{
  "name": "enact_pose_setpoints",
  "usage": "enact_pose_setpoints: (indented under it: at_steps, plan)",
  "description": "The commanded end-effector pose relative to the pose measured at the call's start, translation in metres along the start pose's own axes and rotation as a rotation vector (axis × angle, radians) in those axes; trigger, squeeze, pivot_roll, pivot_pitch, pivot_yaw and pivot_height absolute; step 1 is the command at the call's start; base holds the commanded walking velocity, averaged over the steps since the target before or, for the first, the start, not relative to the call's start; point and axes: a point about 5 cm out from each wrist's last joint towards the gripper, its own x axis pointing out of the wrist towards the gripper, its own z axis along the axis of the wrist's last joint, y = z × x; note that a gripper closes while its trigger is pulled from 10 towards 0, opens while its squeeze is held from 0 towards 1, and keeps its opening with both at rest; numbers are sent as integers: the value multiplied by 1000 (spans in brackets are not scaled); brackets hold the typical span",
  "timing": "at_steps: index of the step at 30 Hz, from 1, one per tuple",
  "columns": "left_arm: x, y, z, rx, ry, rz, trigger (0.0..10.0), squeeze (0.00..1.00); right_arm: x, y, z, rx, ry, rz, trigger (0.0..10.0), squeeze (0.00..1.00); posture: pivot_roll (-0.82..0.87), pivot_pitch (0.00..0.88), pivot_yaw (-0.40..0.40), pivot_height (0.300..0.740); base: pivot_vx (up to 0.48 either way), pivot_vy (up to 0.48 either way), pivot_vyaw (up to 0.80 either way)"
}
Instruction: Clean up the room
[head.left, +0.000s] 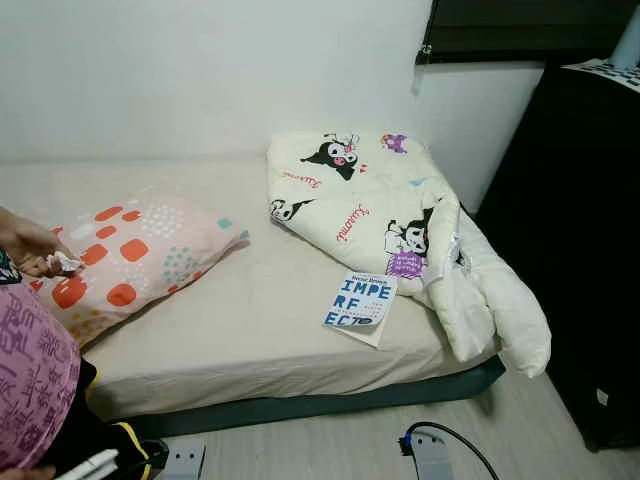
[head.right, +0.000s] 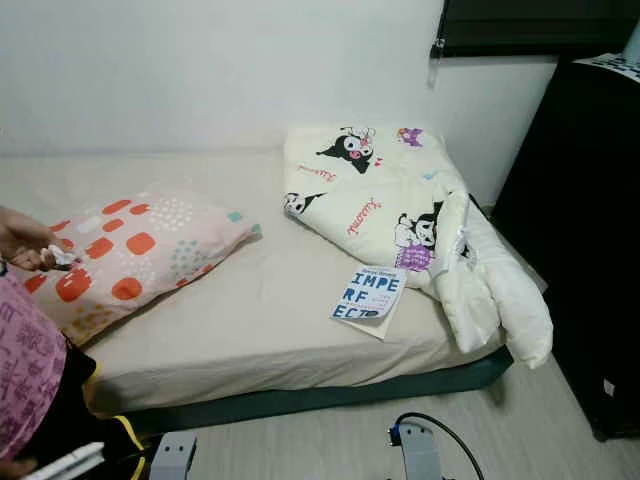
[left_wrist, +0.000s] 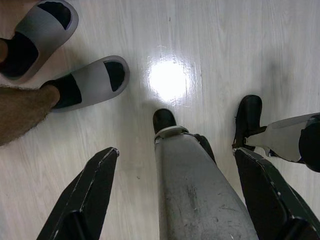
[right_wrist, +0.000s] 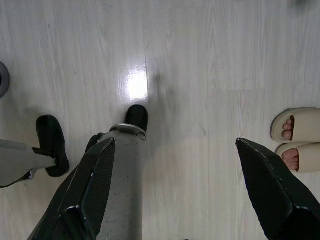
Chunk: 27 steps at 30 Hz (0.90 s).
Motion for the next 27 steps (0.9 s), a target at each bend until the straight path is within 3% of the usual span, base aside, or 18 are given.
enact_pose_setpoints:
  at_steps: [1,27]
  plan:
    - [-1,1,-9,0,33,0,10000,0,-1,0,-8,-12,30,-3,10000,0,-46,56,-18,740,0,0,0]
    - [-2,1,-14,7,47,-1,10000,0,-1,-1,-9,-20,35,-6,10000,0,-45,68,-18,740,0,0,0]
